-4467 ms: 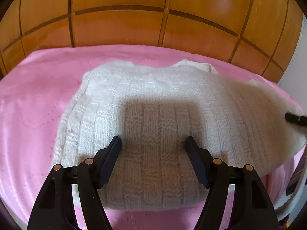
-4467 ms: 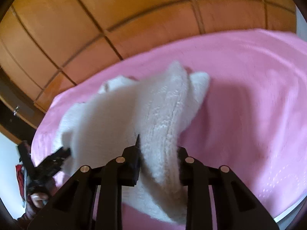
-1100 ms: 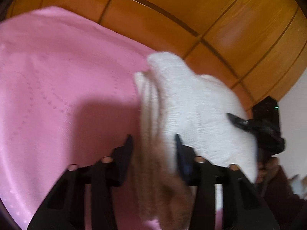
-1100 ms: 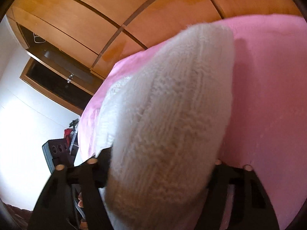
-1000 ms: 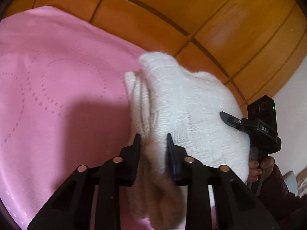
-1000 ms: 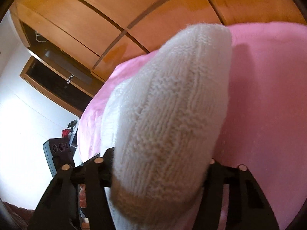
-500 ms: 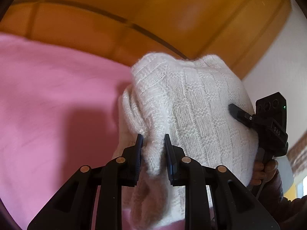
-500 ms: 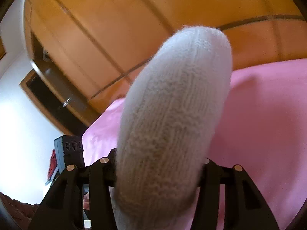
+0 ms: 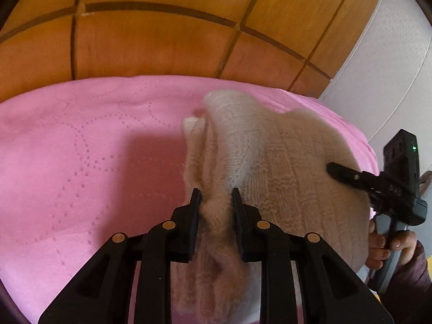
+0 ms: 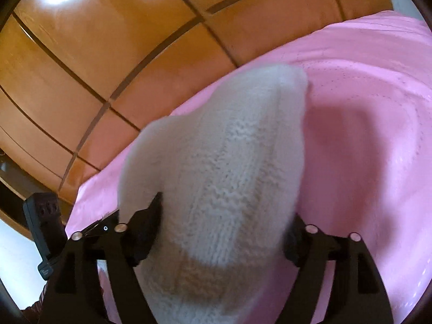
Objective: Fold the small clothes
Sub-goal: 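Fold the sweater bundle in half with both grippers and lay it down, then release the folded sweater and withdraw both grippers open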
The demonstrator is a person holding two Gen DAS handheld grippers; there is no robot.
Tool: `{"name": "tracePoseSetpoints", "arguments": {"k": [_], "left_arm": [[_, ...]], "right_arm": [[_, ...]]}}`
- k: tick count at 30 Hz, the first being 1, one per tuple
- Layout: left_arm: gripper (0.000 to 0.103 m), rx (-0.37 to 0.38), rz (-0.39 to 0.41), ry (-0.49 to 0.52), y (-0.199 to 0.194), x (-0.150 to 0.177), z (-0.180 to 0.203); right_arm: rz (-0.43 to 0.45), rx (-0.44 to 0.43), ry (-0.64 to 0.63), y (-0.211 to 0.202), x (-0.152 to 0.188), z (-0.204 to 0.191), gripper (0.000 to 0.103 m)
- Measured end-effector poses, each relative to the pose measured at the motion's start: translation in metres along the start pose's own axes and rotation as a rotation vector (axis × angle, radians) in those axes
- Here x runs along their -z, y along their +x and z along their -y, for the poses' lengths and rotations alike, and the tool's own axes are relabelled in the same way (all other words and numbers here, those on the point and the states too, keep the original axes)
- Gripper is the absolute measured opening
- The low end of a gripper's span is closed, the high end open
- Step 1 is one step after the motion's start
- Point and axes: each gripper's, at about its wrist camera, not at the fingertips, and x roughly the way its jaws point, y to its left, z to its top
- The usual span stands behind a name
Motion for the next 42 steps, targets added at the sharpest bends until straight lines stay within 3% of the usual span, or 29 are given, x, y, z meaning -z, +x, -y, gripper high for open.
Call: {"name": "tracePoseSetpoints", "arguments": {"k": [4, 6, 8, 9, 12, 15, 19, 22, 28, 32, 35, 37, 42], "left_arm": [[0.022, -0.051, 0.03, 0.015, -0.01, 0.022, 0.002], [0.022, -0.07, 0.043, 0.023, -0.012, 0.02, 0.006], [0.022, -0.104, 0.054, 0.041, -0.011, 0.02, 0.01], [0.022, -0.123, 0.054, 0.05, -0.009, 0.019, 0.011], [0.022, -0.179, 0.046, 0.065, -0.002, 0.015, 0.01], [0.022, -0.208, 0.038, 0.058, 0.007, 0.009, 0.008], [0.028, -0.216, 0.053, 0.038, -0.01, 0.018, 0.006], [0.046, -0.239, 0.07, 0.02, -0.02, 0.023, 0.007], [0.048, -0.248, 0.081, 0.015, -0.036, 0.039, 0.004], [0.048, -0.251, 0.085, 0.009, -0.039, 0.047, 0.004], [0.05, -0.254, 0.098, 0.007, -0.048, 0.052, 0.006], [0.058, -0.261, 0.112, 0.002, -0.056, 0.054, 0.006], [0.059, -0.254, 0.146, -0.032, -0.081, 0.067, 0.001]], "right_arm": [[0.157, 0.161, -0.118, -0.034, 0.0, -0.032, 0.076], [0.187, 0.188, -0.18, -0.041, -0.001, -0.055, 0.062], [0.147, 0.221, -0.213, -0.026, -0.001, -0.077, 0.054], [0.084, 0.257, -0.232, -0.007, 0.001, -0.086, 0.054], [0.022, 0.395, -0.285, 0.04, 0.005, -0.089, 0.055], [0.061, 0.45, -0.316, 0.047, 0.007, -0.092, 0.057], [0.082, 0.451, -0.302, 0.027, 0.012, -0.106, 0.057], [0.104, 0.428, -0.297, 0.008, 0.023, -0.118, 0.064], [0.137, 0.402, -0.295, -0.011, 0.065, -0.141, 0.065], [0.118, 0.464, -0.328, 0.005, 0.092, -0.143, 0.066], [0.129, 0.487, -0.346, 0.007, 0.099, -0.147, 0.068], [0.131, 0.461, -0.319, 0.002, 0.099, -0.149, 0.07], [0.153, 0.457, -0.287, -0.012, 0.111, -0.157, 0.08]]}}
